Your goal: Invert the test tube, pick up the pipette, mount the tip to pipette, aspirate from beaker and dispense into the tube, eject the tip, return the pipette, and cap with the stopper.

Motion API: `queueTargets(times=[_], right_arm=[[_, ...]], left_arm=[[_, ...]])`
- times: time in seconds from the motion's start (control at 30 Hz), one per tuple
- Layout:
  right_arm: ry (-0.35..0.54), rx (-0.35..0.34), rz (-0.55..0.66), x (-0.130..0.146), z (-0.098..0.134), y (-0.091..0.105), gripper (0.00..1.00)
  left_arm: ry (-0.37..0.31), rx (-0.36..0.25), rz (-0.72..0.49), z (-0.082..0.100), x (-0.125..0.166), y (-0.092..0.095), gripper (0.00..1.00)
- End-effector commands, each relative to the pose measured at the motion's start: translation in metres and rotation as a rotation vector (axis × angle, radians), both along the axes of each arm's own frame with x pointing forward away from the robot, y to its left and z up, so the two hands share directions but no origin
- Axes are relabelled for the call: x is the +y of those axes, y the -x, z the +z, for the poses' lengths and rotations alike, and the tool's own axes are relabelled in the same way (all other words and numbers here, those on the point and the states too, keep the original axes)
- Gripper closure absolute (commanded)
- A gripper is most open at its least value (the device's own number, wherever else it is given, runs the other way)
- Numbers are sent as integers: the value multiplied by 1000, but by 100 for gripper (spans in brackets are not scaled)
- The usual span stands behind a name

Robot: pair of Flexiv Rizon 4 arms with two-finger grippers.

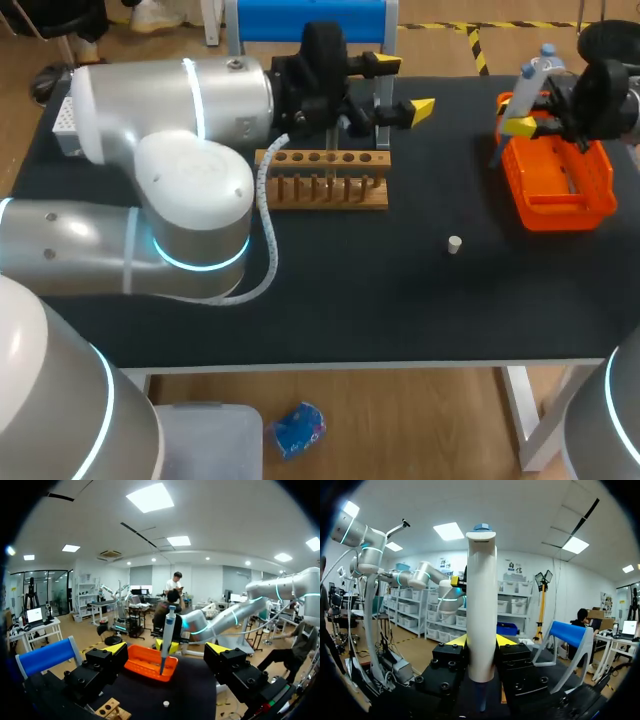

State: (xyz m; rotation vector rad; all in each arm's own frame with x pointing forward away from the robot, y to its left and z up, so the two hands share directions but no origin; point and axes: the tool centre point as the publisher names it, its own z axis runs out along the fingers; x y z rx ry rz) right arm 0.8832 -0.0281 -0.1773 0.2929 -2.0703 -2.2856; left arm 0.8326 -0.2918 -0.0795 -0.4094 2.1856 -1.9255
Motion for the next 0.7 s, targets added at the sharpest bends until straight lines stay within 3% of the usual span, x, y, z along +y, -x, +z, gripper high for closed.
queueTargets(times=[0.03,0.4,0.47,0.7], right_arm=[[2,0,3,-3,0,-1,100],[2,0,3,-3,0,-1,100],[2,0,3,-3,0,-1,100],[25,23,51,42,-16,3,100]], left_arm=[[335,-117,3,-3,7,1,0],[335,-117,3,-3,7,1,0],[335,-123,1,-6,17,-2,0],[298,-156,-14,-12,58,-2,0]])
